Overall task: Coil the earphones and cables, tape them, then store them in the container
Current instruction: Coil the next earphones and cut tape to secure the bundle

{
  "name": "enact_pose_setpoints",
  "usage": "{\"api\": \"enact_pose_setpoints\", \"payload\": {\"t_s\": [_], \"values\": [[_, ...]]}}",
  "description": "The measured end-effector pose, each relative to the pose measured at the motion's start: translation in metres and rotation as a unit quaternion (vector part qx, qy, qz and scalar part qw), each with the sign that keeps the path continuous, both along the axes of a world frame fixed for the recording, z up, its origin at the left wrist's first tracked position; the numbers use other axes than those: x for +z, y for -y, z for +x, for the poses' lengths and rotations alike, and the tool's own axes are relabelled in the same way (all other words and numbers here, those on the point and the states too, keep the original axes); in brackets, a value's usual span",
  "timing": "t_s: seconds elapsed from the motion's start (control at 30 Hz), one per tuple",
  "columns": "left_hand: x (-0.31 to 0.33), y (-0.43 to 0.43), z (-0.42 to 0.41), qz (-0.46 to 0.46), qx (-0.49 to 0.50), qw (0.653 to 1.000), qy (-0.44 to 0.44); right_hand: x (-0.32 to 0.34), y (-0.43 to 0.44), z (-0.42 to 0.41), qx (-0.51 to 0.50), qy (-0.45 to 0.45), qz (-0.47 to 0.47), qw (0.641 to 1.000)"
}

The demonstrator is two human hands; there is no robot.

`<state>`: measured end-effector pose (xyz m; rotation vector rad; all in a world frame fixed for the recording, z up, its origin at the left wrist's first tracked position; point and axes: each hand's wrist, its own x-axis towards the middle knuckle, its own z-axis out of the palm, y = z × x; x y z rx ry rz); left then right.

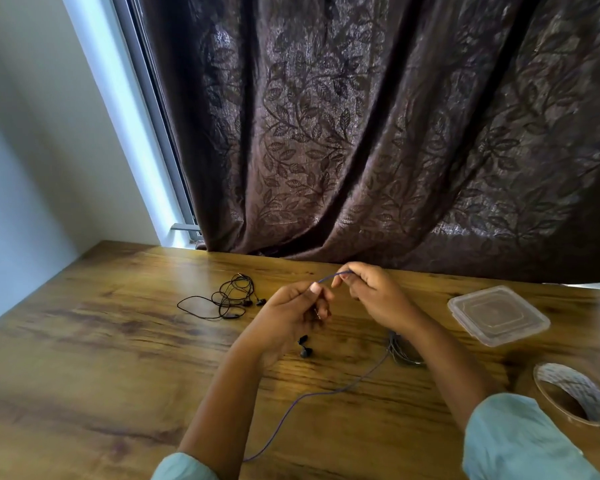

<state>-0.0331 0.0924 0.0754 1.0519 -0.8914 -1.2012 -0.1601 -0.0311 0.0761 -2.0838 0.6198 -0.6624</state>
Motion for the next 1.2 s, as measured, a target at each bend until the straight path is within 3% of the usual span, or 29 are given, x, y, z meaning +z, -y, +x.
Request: {"api": "enact_pose_setpoints", "payload": {"t_s": [0.1, 0.2, 0.5, 0.63, 0.8, 0.87, 0.93, 1.03, 1.1, 1.2], "values": [[0.004, 0.001, -0.004, -0.059, -0.05, 0.992, -0.104, -0.009, -0.006, 0.003, 0.01, 0.007, 0.035, 0.999], [0.007, 0.003, -0.006, -0.08, -0.062, 0.986, -0.134, -0.02, -0.016, 0.007, 0.033, -0.014, 0.015, 0.999], [0.006, 0.007, -0.002, -0.093, 0.06, 0.986, -0.126, -0.017, -0.035, 0.005, 0.051, -0.056, -0.01, 0.997], [0.003, 0.011, 0.002, -0.072, 0.137, 0.982, -0.107, -0.016, -0.04, 0.002, 0.071, -0.176, -0.086, 0.978], [-0.006, 0.014, 0.016, -0.015, 0.237, 0.966, 0.106, -0.008, -0.047, -0.012, 0.114, -0.29, -0.102, 0.945], [-0.008, 0.009, 0.023, 0.013, 0.253, 0.934, 0.253, -0.003, -0.044, -0.02, 0.109, -0.302, -0.097, 0.942], [-0.01, 0.004, 0.027, 0.044, 0.231, 0.879, 0.415, 0.004, -0.036, -0.027, 0.091, -0.308, -0.102, 0.941], [-0.015, 0.001, 0.028, 0.105, 0.149, 0.846, 0.501, 0.019, -0.02, -0.034, 0.047, -0.276, -0.136, 0.95], [-0.016, -0.001, 0.024, 0.136, 0.11, 0.869, 0.463, 0.03, -0.011, -0.036, 0.019, -0.229, -0.15, 0.962], [-0.008, -0.006, 0.013, 0.134, 0.074, 0.95, 0.271, 0.042, -0.003, -0.034, -0.013, -0.174, -0.175, 0.969]]}}
